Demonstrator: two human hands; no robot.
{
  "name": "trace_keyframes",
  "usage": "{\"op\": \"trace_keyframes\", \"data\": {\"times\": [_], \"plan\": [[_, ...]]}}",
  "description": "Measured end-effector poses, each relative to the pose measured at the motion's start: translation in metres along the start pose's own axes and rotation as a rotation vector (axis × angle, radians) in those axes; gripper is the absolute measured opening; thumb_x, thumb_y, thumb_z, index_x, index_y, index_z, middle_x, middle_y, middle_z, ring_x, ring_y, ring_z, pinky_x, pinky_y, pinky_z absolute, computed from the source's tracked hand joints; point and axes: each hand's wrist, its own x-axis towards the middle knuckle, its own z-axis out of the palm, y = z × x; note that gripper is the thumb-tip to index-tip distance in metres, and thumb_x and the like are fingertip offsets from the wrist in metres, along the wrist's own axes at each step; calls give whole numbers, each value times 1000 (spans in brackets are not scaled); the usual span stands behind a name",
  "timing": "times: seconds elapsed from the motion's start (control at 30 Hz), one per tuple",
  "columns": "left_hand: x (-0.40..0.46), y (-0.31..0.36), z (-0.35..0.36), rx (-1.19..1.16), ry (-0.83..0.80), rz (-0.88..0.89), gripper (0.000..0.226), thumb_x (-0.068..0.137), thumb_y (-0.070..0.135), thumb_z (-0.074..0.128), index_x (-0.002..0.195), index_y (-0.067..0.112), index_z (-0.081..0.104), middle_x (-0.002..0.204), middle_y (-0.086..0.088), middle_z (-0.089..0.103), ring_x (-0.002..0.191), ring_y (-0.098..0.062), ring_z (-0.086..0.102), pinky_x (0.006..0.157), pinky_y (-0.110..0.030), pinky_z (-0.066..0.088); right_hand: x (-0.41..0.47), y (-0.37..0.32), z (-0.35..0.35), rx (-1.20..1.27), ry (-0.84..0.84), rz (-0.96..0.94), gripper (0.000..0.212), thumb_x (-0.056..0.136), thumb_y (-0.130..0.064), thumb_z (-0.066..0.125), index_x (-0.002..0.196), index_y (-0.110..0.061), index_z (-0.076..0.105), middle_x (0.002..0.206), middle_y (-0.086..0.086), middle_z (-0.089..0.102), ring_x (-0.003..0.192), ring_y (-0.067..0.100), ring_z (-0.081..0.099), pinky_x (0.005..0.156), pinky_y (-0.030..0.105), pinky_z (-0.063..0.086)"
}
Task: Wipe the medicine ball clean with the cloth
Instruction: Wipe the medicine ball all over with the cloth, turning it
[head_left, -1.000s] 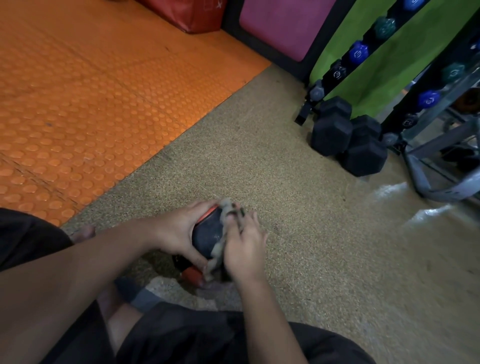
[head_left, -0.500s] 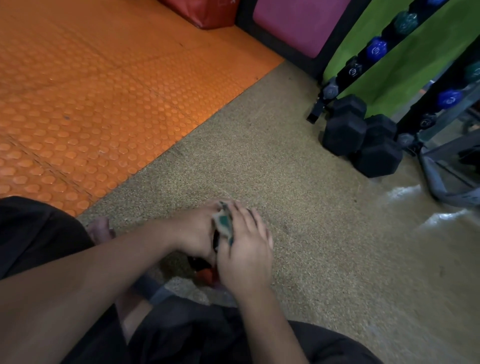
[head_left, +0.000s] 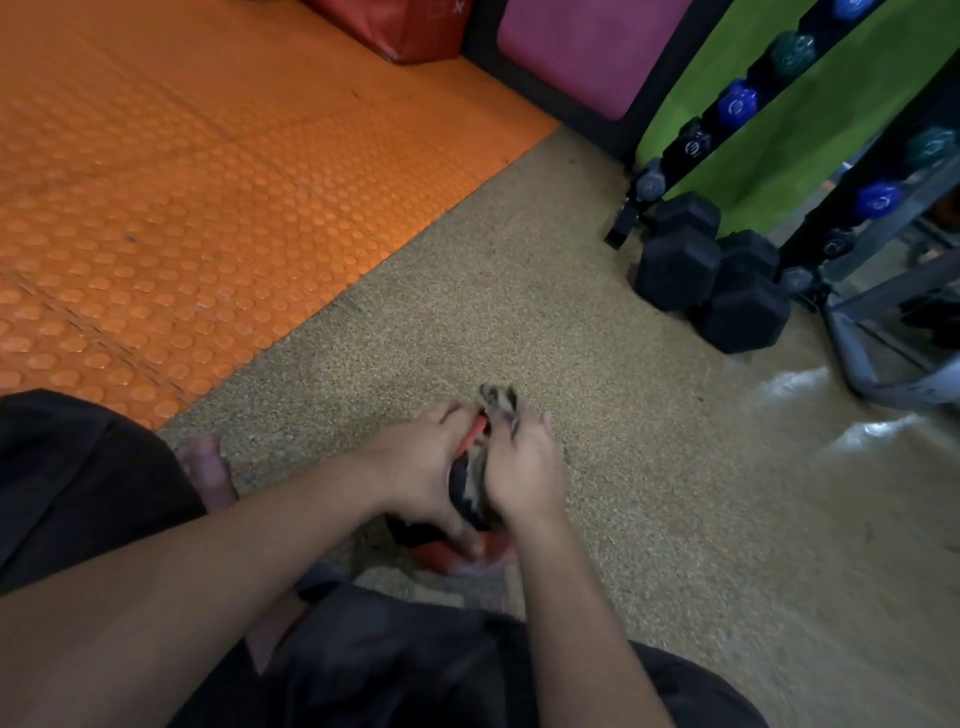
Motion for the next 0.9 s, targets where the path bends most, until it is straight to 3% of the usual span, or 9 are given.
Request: {"op": "trace_keyframes", "data": {"times": [0.07, 0.13, 0.23, 0.3, 0.43, 0.5, 0.63, 0.7, 0.9], "plan": [[-7, 7, -2, 37, 1, -4, 169, 21, 92, 72, 164, 30, 6, 171, 8, 10, 153, -21, 32, 122, -39, 38, 25, -1, -6, 113, -12, 154, 43, 105, -40, 40, 126, -14, 66, 127, 15, 69, 128, 37, 59, 106, 46, 47], [-7, 4, -1, 50, -8, 6, 163, 27, 91, 72, 163, 30, 7, 171, 9, 10, 153, -19, 32, 121, -39, 39, -5, -1, 3, 84, 57, 69, 40, 106, -36, 41, 134, -19, 63, 133, 6, 68, 128, 28, 59, 106, 41, 46], [-3, -3, -2, 11, -31, 32, 132, 53, 78, 69, 164, 37, 12, 170, 7, 13, 153, -22, 35, 117, -38, 43, -91, -4, 8, -66, 133, -295, 52, 104, -35, 35, 156, -30, 42, 160, -17, 38, 155, 12, 22, 127, 37, 19], [-4, 1, 0, 22, -10, 16, 136, 45, 81, 70, 162, 38, 14, 168, 6, 19, 146, -24, 44, 114, -39, 47, -78, 6, 6, -65, 70, -353, 52, 106, -33, 32, 158, -28, 39, 164, -17, 31, 159, 13, 11, 129, 38, 12], [-13, 21, 4, 96, 41, -38, 161, 24, 89, 79, 159, 36, 10, 167, 8, 17, 140, -32, 50, 112, -47, 49, 20, 29, -16, 201, 22, 232, 38, 107, -28, 46, 131, -4, 64, 136, 20, 64, 133, 37, 55, 107, 39, 44], [-13, 23, 4, 97, 51, -61, 160, 26, 86, 82, 160, 38, 9, 168, 9, 17, 140, -31, 50, 111, -48, 49, 19, 20, -11, 244, 45, 319, 37, 106, -33, 48, 114, -3, 69, 113, 20, 72, 115, 37, 65, 92, 38, 49], [-14, 19, -1, 9, 74, -79, 111, 77, 62, 76, 162, 41, 7, 170, 7, 13, 145, -32, 44, 113, -43, 45, -87, 0, 14, 16, 181, -244, 49, 104, -35, 39, 148, -21, 53, 152, -9, 52, 148, 16, 38, 123, 38, 29], [-16, 21, 1, 25, 70, -70, 119, 72, 61, 79, 163, 37, 6, 171, 4, 12, 147, -32, 41, 116, -42, 43, -80, 7, 7, -44, 128, -341, 55, 101, -36, 37, 153, -24, 48, 158, -13, 44, 153, 13, 28, 126, 37, 22], [-23, 37, 5, 126, 62, -104, 159, 33, 83, 86, 161, 32, 6, 171, 2, 13, 150, -32, 36, 119, -43, 39, 35, 14, -14, 154, -19, 278, 36, 102, -30, 50, 114, -3, 70, 120, 23, 70, 116, 40, 64, 96, 42, 51]]}}
